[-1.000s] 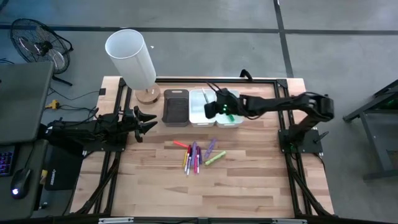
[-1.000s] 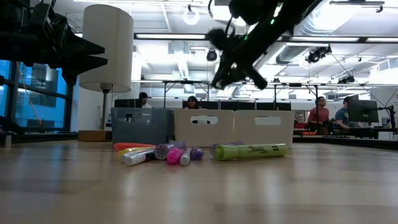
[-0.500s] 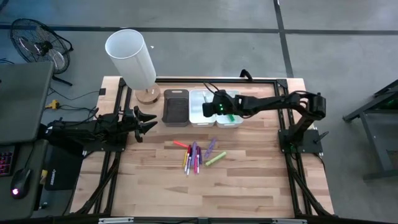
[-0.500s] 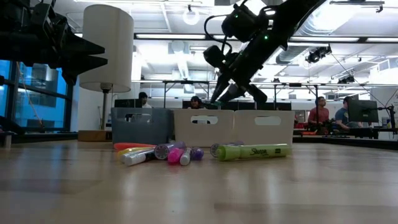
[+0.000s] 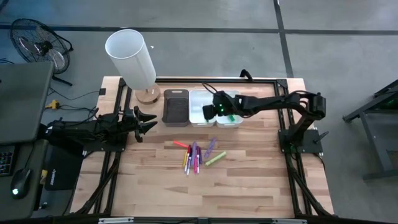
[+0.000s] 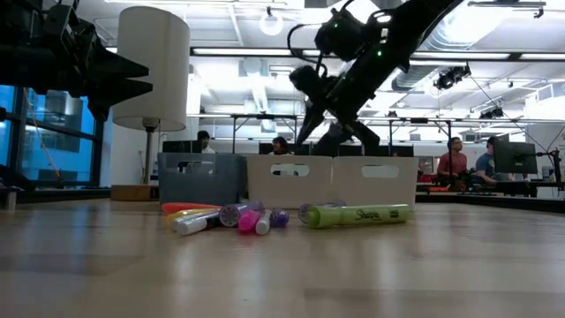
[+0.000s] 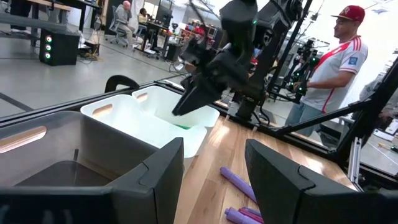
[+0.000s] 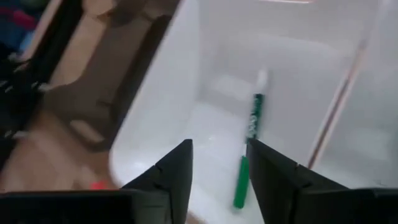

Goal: Pick & Place Markers
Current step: Put the orange pen into the black bin

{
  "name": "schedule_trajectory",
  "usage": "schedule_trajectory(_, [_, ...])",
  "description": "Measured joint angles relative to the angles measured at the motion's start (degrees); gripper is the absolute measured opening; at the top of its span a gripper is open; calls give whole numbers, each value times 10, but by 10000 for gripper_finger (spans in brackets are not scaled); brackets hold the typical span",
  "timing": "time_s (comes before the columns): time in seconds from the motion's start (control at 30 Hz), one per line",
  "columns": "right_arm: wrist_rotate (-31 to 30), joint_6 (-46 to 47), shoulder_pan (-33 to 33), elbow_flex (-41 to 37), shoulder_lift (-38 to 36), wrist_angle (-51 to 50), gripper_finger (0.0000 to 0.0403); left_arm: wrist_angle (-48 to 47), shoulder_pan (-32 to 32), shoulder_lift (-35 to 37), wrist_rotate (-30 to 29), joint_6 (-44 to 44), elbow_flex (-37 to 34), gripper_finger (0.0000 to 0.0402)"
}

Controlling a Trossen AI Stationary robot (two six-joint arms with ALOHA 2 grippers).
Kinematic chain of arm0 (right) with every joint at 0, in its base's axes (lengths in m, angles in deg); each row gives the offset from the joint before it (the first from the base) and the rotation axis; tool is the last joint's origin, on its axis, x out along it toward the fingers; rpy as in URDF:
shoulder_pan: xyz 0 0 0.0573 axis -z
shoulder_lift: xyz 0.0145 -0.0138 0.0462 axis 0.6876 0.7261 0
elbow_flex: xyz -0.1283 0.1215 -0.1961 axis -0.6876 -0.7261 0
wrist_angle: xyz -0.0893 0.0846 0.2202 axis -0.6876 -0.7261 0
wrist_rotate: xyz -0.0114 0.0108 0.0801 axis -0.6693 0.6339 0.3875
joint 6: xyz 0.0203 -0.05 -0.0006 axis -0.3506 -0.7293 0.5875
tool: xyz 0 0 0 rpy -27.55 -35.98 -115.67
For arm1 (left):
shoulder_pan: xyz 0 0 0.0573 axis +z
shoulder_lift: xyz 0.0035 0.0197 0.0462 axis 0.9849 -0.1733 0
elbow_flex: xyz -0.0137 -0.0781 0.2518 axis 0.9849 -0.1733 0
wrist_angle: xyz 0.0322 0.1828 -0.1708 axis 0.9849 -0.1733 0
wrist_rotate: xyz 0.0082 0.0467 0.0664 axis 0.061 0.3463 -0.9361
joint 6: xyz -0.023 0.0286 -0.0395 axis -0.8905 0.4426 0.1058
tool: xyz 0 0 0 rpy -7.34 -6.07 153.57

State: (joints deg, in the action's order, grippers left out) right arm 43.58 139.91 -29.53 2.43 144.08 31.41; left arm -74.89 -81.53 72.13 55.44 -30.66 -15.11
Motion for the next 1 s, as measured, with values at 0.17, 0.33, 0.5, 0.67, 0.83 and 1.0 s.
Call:
schedule_trajectory(0.17, [23,-61,-19,-1,-45,-24,144,0,0,0,0,0,0,170])
schedule_trajectory(0.33, [24,-110,-62,-73,-123,5,133,0,0,0,0,0,0,170])
schedule_trajectory(0.5, [-4,-110,-120,-193,-233,68,123,0,0,0,0,0,0,170])
schedule_trajectory(0.67, [-1,-124,-169,-281,-355,83,116,0,0,0,0,0,0,170])
schedule_trajectory(0.83, [-19,-138,-203,-353,-482,84,110,0,0,0,0,0,0,170])
schedule_trajectory(1.0, [-17,-180,-212,-377,-567,68,106,0,0,0,-1,0,0,170])
